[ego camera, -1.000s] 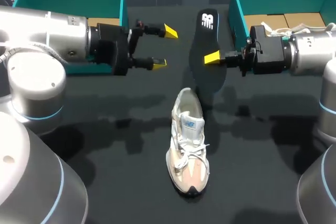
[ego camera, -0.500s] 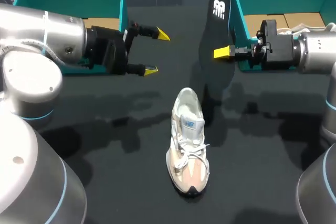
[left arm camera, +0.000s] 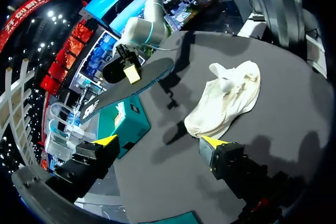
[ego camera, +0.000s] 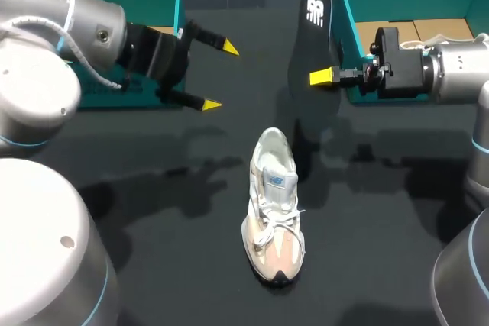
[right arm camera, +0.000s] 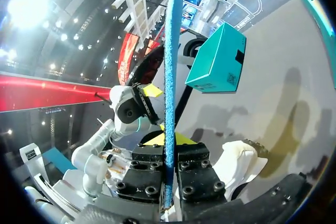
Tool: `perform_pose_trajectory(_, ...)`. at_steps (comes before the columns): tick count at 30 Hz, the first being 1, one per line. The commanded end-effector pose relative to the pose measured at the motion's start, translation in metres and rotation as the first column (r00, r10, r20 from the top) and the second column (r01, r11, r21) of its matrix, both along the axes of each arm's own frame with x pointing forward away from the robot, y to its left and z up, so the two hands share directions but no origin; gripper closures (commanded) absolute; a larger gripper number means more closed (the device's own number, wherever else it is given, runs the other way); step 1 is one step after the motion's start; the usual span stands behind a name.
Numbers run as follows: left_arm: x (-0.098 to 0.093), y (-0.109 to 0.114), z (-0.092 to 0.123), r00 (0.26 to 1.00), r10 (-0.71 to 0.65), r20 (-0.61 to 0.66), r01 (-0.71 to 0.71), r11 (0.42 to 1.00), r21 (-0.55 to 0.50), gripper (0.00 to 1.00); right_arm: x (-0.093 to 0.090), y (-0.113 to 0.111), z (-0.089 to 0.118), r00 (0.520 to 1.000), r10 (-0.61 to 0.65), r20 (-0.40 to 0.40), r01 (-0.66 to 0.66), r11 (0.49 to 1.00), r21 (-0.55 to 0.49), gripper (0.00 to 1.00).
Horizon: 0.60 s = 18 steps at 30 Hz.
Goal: Take the shoe out of the shoebox, open the shoe tongue, remove and reinsert the insole, then place the shoe into the shoebox
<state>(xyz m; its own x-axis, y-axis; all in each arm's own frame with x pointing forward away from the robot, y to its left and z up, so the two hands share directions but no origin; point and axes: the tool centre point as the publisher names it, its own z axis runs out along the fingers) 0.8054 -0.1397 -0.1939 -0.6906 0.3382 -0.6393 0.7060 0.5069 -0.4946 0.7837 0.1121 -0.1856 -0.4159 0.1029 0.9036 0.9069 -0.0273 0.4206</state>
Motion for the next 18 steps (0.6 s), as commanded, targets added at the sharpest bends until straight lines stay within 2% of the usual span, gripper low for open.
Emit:
perform_pose_trajectory(1, 0.0, -0.004, -0.002, 0.989, 0.04, -0.141, -0.016, 0.986, 0.167, 0.0, 0.001, 0.003, -0.005, 0.998, -0.038, 0.058, 0.038, 0.999, -0.007, 1.0)
perform_pose_trajectory(6, -0.006, 0.007, -0.011, 0.944, 0.194, -0.267, -0.13, 0.963, 0.238, 0.0, 0.004, 0.007, -0.012, 0.984, -0.075, 0.163, 0.066, 0.996, 0.063, 1.0)
perform_pose_trajectory(9, -0.014, 0.014, -0.019, 0.903, 0.296, -0.31, -0.202, 0.932, 0.3, 0.0, 0.005, 0.011, -0.014, 0.977, -0.056, 0.208, 0.038, 0.995, 0.091, 1.0)
perform_pose_trajectory(10, -0.018, 0.017, -0.023, 0.884, 0.318, -0.342, -0.208, 0.924, 0.321, 0.0, 0.005, 0.013, -0.016, 0.976, -0.039, 0.212, 0.017, 0.994, 0.104, 1.0)
perform_pose_trajectory(12, -0.025, 0.022, -0.034, 0.862, 0.395, -0.316, -0.263, 0.884, 0.387, 0.0, 0.004, 0.015, -0.018, 0.977, -0.028, 0.212, 0.006, 0.994, 0.105, 1.0)
perform_pose_trajectory(18, -0.025, 0.022, -0.034, 0.862, 0.395, -0.316, -0.263, 0.884, 0.387, 0.0, 0.004, 0.015, -0.018, 0.977, -0.028, 0.212, 0.006, 0.994, 0.105, 1.0)
